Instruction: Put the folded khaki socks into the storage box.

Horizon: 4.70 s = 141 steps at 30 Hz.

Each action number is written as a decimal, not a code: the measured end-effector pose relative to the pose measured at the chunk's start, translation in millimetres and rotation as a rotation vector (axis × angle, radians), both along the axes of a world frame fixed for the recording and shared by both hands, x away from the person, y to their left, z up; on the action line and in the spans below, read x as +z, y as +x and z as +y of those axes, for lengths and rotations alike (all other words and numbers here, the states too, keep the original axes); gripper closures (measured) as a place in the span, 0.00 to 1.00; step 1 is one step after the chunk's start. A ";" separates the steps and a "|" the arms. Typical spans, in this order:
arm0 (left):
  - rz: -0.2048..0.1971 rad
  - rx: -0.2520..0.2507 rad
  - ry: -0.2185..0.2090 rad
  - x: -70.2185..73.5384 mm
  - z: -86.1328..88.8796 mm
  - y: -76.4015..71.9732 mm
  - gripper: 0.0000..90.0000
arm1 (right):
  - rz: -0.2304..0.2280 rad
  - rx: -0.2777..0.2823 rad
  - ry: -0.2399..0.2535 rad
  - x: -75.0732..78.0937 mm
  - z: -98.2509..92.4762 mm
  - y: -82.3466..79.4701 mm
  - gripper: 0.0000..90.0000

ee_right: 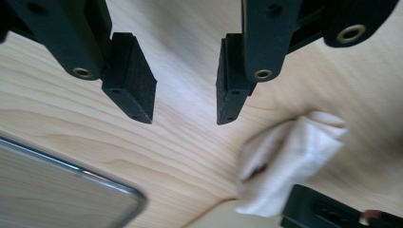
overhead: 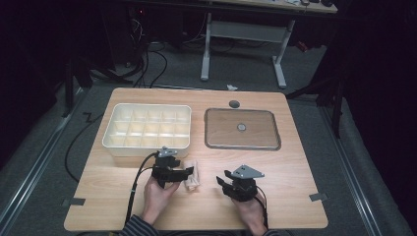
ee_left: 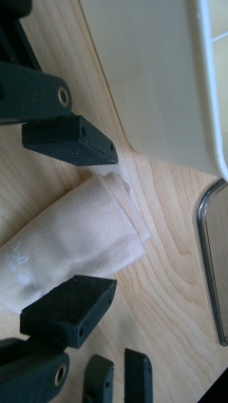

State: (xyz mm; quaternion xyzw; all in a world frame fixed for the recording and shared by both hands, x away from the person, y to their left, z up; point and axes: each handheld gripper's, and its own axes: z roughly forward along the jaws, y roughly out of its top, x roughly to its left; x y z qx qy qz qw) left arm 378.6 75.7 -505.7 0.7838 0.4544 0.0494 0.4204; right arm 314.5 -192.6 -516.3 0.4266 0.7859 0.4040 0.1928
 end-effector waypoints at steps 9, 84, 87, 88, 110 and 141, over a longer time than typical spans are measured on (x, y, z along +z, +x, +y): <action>0.058 -0.002 0.022 -9.8 -5.8 11.8 0.48 | -0.008 -0.106 -0.050 -3.1 -29.1 7.8 0.63; -0.034 -0.059 -0.099 31.4 77.5 3.5 0.81 | 0.067 -0.212 -0.106 -15.1 -54.1 21.8 0.46; -0.035 -0.050 -0.092 31.2 79.7 4.6 0.81 | 0.067 -0.211 -0.106 -15.1 -54.1 21.8 0.45; -0.036 -0.047 -0.087 31.1 80.0 4.8 0.81 | 0.068 -0.211 -0.106 -15.1 -54.0 21.8 0.45; -0.050 -0.020 -0.082 42.3 93.1 11.4 0.82 | 0.068 -0.210 -0.106 -15.1 -54.0 21.8 0.45; -0.053 0.010 -0.113 63.9 110.2 41.0 0.82 | 0.068 -0.211 -0.106 -15.2 -53.9 21.8 0.45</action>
